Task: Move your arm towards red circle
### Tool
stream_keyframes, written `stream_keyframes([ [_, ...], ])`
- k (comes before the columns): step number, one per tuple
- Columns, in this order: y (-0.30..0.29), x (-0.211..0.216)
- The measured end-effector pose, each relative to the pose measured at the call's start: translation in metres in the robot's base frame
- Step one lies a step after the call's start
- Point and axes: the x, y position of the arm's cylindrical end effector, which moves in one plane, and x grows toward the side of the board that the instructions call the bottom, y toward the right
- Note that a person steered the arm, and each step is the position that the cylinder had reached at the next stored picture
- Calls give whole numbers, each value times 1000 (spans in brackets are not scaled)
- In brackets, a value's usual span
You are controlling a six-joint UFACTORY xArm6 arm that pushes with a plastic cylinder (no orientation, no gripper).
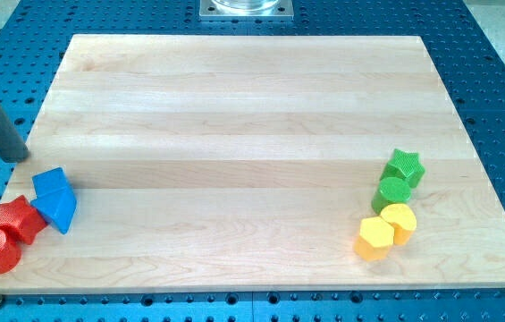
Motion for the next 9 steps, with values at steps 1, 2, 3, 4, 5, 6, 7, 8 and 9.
stream_keyframes([
  [1, 0, 5],
  [2, 0, 16],
  [3, 0, 16],
  [4, 0, 16],
  [5, 4, 16],
  [6, 17, 16],
  [7, 34, 18],
  [8, 42, 18],
  [9, 25, 18],
])
